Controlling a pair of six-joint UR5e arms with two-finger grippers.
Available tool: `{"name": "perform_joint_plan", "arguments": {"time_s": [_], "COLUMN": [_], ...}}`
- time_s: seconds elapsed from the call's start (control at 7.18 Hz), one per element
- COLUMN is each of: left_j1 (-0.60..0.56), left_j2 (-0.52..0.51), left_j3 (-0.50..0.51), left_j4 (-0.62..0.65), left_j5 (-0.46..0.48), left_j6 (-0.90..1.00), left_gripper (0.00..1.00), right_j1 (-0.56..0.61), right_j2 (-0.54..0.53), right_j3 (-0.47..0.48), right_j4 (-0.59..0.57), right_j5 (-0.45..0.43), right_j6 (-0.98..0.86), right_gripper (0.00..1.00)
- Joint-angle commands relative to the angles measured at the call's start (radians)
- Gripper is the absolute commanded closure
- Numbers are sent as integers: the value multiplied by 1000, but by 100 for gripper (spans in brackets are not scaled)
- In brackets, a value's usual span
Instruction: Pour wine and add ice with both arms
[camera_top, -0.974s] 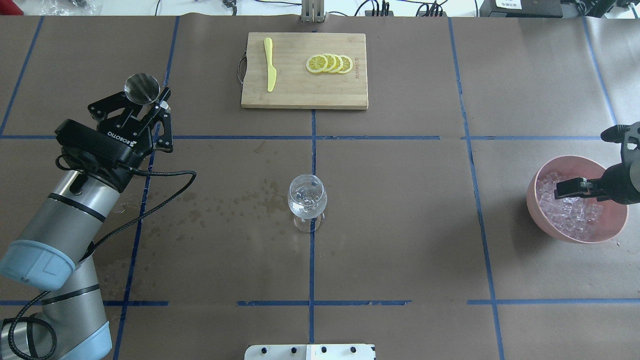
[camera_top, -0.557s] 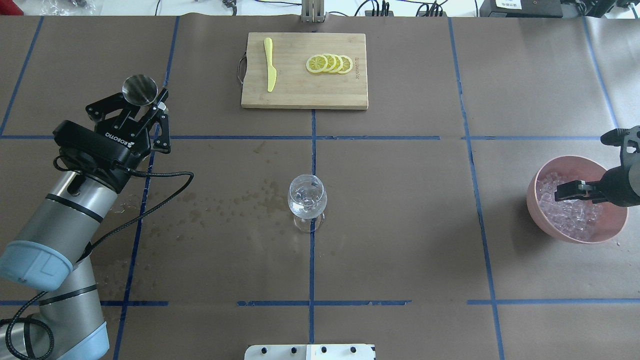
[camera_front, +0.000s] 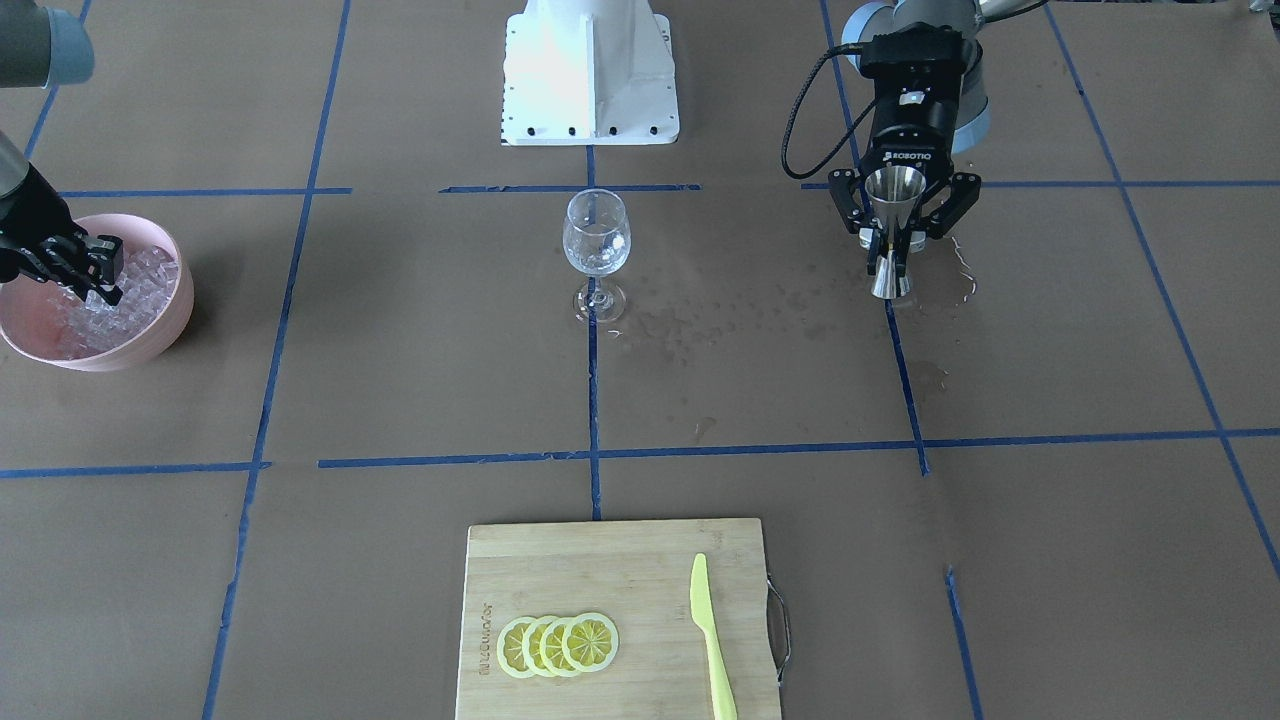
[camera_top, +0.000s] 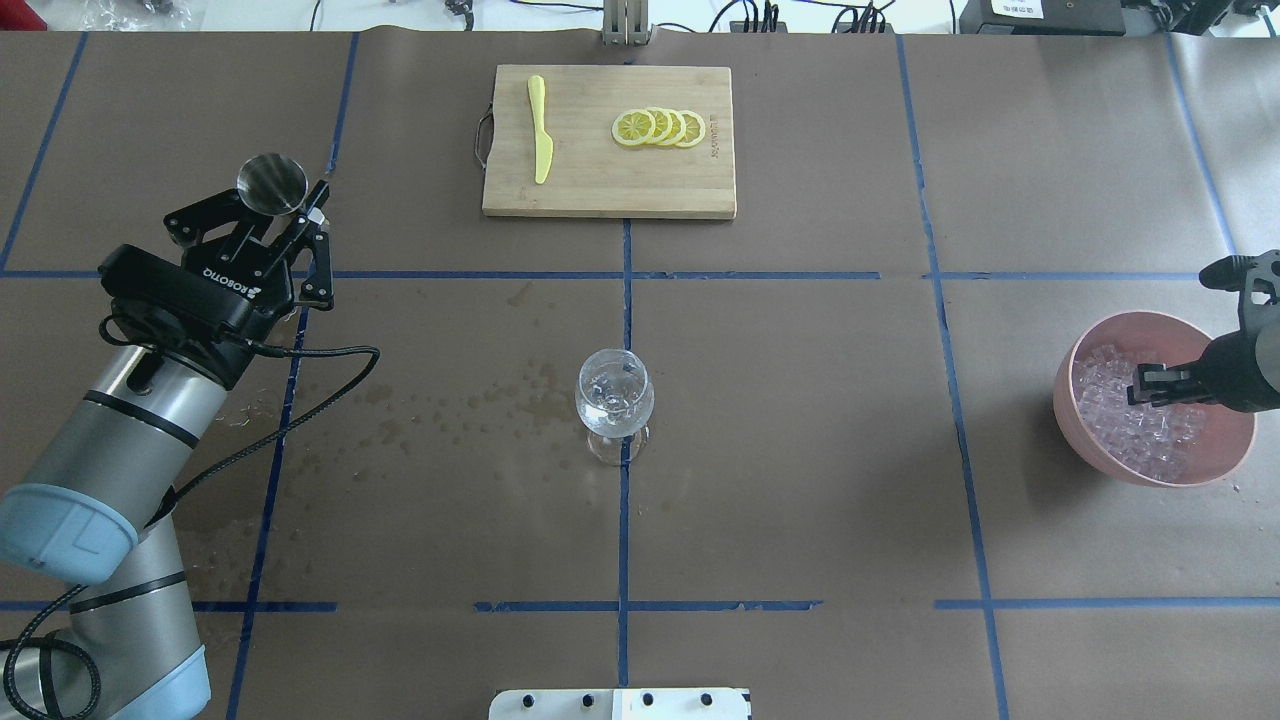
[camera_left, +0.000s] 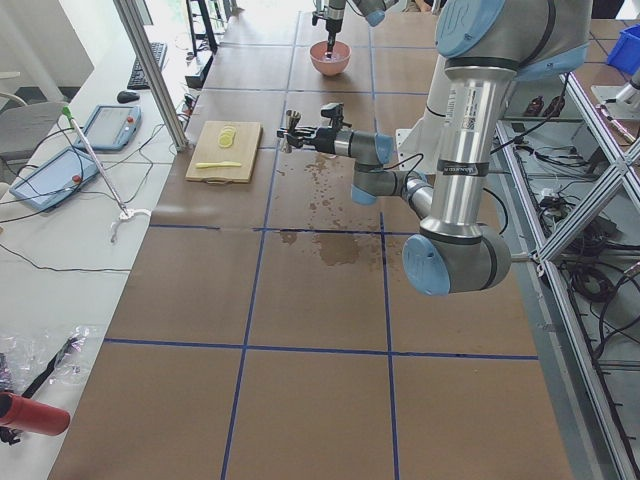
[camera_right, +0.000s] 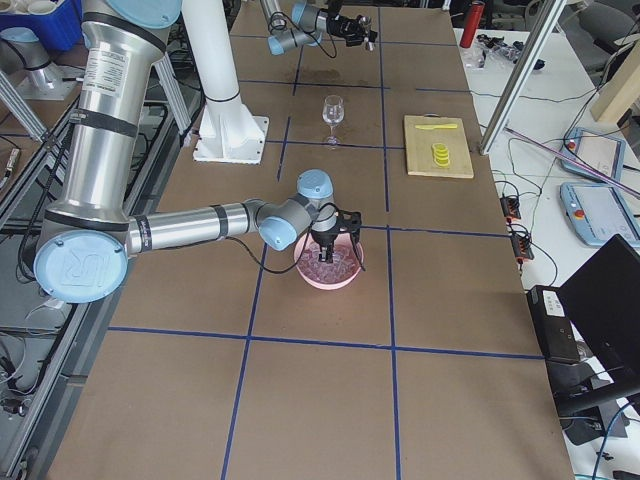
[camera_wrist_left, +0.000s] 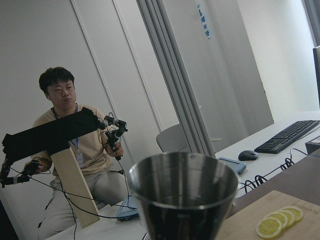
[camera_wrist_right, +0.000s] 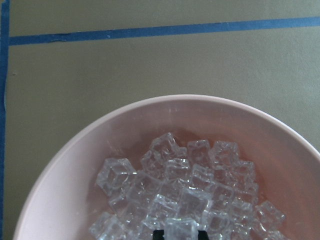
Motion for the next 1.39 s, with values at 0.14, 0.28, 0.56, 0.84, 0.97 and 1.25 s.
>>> {"name": "perform_joint_plan", "arguments": {"time_s": [0.14,0.28,0.56,0.84,0.97,1.25], "left_j1": [2,3,15,66,105,187], "left_j2": [38,94,179,223,228,231], "left_j3": [12,15,26,33,58,137], "left_j4": [0,0,1,0,9,15], "left_j5": [1,1,-3,-3,3,133], "left_j6": [-42,-96,-294,-613,-727,-892], "left_gripper": [100,100,100,100,100,100], "right_j1": [14,31,46,51,51,51], "right_j2": [-12,-12,0,3,5,8], "right_j3": [62,117,192,197,203,220], "right_j4": [-14,-83,-181,-174,-174,-169], "right_j5": [3,5,11,17,29,28], "right_j6": [-2,-1,-2,-1,-1,4], "right_gripper": [100,100,100,100,100,100]}}
